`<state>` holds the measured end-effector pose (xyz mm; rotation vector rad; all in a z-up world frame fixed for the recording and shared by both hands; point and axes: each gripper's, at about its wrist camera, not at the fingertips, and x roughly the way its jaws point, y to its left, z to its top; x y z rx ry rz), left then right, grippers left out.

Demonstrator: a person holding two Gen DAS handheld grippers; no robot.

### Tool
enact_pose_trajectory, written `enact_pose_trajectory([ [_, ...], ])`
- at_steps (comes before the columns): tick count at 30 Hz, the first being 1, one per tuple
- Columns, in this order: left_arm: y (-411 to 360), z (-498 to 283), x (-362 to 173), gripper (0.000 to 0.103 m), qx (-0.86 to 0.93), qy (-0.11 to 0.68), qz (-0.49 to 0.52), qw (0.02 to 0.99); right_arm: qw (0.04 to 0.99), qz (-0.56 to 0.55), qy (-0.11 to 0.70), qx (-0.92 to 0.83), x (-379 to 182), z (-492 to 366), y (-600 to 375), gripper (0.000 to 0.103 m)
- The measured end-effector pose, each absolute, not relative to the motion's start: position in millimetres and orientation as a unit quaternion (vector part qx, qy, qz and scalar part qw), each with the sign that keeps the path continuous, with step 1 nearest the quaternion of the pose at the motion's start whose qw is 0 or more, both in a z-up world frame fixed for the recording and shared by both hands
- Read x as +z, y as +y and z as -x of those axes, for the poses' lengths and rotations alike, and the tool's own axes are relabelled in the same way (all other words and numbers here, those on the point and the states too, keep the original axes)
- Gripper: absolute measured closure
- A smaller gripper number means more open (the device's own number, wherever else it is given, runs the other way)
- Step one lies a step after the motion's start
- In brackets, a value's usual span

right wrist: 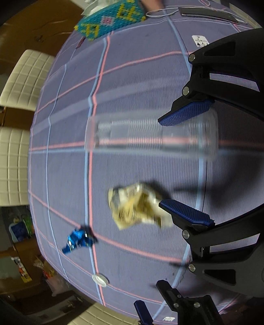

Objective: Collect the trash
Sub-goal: 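Grasp the crumpled yellow paper with the left tool while the right tool grasps the clear tray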

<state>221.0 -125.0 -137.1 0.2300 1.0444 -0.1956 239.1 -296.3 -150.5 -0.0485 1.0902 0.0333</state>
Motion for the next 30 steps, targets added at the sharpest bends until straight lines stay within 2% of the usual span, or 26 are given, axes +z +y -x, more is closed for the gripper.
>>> enact_pose_trajectory([
  [8,-182,-227,-136,0.031,-0.141,0.494,-0.126,0.849,0.855,0.014,0.519,0.004,-155,-243,-331,0.029],
  [13,-213,-233,-146,0.031,-0.153,0.500,-0.146,0.840,0.845,-0.002,0.535,0.005,-167,-247,-350,0.043],
  [18,-231,-245,-157,0.031,-0.159,0.515,-0.144,0.830,0.850,-0.005,0.526,0.007,-169,-247,-359,0.052],
  [28,-235,-265,-168,0.031,-0.153,0.528,-0.125,0.826,0.855,-0.001,0.519,0.011,-169,-252,-357,0.056],
  [30,-233,-265,-167,0.040,-0.156,0.529,-0.119,0.826,0.854,-0.002,0.520,0.012,-169,-252,-356,0.056],
])
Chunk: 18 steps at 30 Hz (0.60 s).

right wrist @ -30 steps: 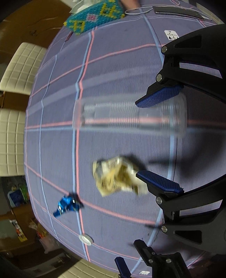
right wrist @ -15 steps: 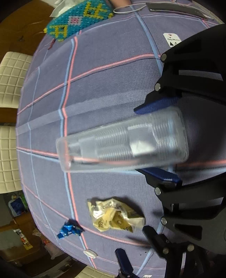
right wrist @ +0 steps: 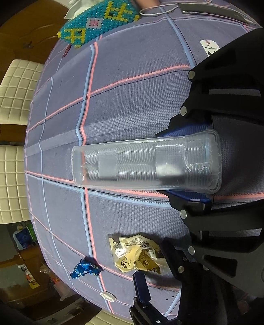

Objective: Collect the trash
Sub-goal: 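Grasp the crumpled yellow paper with the left tool while the right tool grasps the clear tray, then carry the yellow paper and clear tray over the bin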

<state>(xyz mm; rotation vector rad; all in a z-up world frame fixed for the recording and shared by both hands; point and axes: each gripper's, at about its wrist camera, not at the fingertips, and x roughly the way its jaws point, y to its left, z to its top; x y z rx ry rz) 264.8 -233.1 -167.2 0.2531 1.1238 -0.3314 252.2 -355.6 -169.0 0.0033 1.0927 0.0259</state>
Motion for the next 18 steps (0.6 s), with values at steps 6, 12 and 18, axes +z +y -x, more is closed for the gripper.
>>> enact_pose_trajectory([
  [6,-223,-261,-162,0.074,-0.168,0.533,-0.111,0.822,0.850,-0.006,0.526,0.027,-167,-249,-345,0.058],
  [12,-202,-245,-156,0.078,-0.152,0.520,-0.118,0.832,0.847,0.006,0.530,0.043,-164,-241,-324,0.058],
  [18,-163,-231,-147,0.077,-0.123,0.511,-0.108,0.844,0.850,0.027,0.523,0.062,-153,-231,-292,0.059],
])
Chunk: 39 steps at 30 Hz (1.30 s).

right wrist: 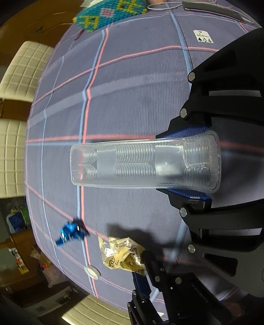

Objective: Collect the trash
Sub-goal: 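Carry the yellow paper and clear tray over the bin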

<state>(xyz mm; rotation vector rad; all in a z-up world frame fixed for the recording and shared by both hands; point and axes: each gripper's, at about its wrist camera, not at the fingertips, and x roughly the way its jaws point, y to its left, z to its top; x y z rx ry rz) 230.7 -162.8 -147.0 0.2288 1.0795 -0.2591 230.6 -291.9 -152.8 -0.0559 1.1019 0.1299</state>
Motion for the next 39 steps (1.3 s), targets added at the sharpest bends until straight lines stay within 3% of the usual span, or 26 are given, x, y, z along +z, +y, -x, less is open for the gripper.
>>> enact_pose_trajectory([
  [23,23,-169,-131,0.077,0.014,0.509,-0.038,0.860,0.838,0.130,0.491,0.199,-129,-202,-90,0.058],
  [39,171,-158,-153,0.077,0.094,0.521,0.054,0.847,0.809,0.208,0.478,0.272,-124,-208,72,0.058],
])
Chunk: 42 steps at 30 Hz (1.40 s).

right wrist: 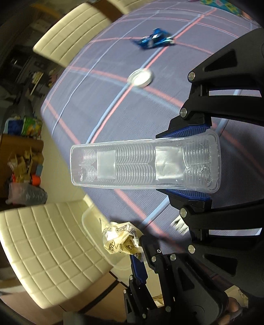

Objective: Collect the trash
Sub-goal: 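Carry the yellow paper and clear tray over the bin, then open the left tool to drop the yellow paper into the bin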

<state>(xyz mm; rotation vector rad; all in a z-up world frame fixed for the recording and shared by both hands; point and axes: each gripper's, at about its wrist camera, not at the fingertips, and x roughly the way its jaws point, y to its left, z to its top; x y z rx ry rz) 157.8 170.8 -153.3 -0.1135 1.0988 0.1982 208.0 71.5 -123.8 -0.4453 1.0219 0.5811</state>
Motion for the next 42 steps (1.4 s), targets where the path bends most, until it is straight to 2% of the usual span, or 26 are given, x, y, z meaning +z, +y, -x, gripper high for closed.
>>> enact_pose_trajectory([
  [20,274,-151,-167,0.077,0.150,0.511,0.101,0.840,0.791,0.249,0.468,0.304,-123,-212,174,0.057],
  [37,312,-162,-174,0.073,0.173,0.508,0.112,0.836,0.783,0.266,0.462,0.320,-126,-219,219,0.057],
  [38,314,-162,-176,0.070,0.173,0.509,0.115,0.836,0.783,0.266,0.462,0.320,-126,-219,219,0.057],
  [40,318,-162,-177,0.045,0.172,0.509,0.122,0.835,0.783,0.264,0.462,0.321,-125,-220,220,0.057],
  [42,321,-160,-177,0.034,0.171,0.502,0.130,0.838,0.783,0.265,0.463,0.320,-126,-221,221,0.057],
])
